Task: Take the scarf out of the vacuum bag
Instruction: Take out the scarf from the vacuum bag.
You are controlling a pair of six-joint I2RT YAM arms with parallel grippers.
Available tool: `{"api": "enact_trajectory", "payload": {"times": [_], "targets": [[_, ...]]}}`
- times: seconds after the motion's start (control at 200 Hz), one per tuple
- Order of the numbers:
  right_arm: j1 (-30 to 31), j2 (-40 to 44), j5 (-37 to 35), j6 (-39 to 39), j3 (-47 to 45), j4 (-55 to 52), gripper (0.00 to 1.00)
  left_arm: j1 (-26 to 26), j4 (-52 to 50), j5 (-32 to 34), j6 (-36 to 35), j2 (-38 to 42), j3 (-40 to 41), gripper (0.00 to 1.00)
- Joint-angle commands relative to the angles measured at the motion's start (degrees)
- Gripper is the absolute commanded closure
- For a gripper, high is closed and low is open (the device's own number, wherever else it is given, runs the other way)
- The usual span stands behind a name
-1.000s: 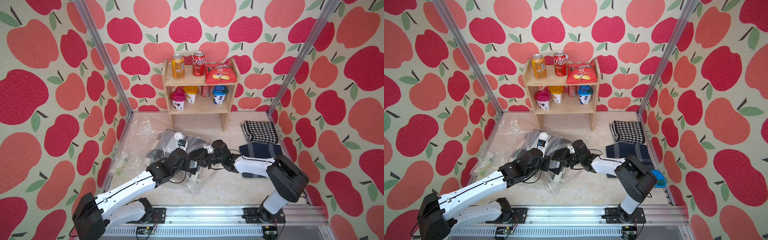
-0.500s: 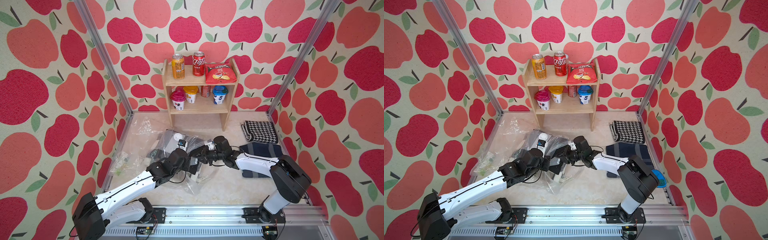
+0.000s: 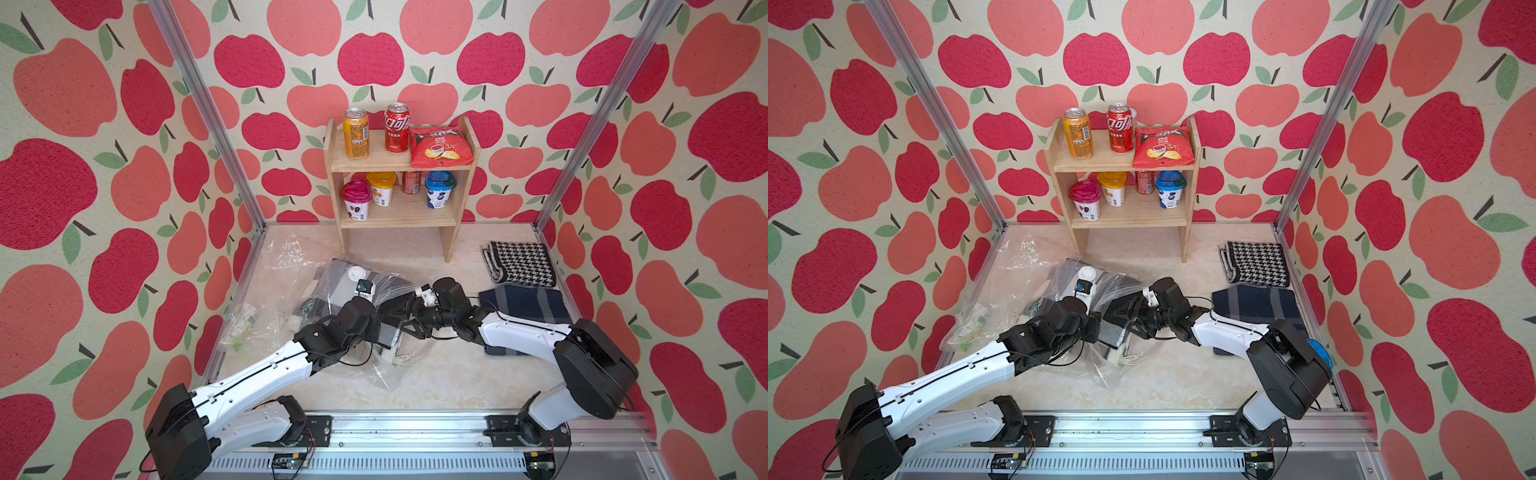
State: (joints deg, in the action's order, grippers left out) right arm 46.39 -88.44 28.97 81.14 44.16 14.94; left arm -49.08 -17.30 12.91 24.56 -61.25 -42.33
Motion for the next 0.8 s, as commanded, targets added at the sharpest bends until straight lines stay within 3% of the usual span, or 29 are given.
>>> {"api": "enact_trajectory", "payload": {"times": [0.0,0.305,0.795], "targets": [[0.8,0.1,-0.9,0.4,-1.7,1.6,0.33,-1.0,-1.0,-0.1,0.9,1.6,1.1,1.0],[2.5,-0.9,-1.1,1.3,-2.5,3.0,0.33,-5.7,-2.6,0.5,0.6,3.1,0.1,1.0],[7.0,-2.3,-3.0,1.4,-2.6,1.5,0.24,-12.4,-2.4,4.8,3.7,2.5,2.5,1.0]]}}
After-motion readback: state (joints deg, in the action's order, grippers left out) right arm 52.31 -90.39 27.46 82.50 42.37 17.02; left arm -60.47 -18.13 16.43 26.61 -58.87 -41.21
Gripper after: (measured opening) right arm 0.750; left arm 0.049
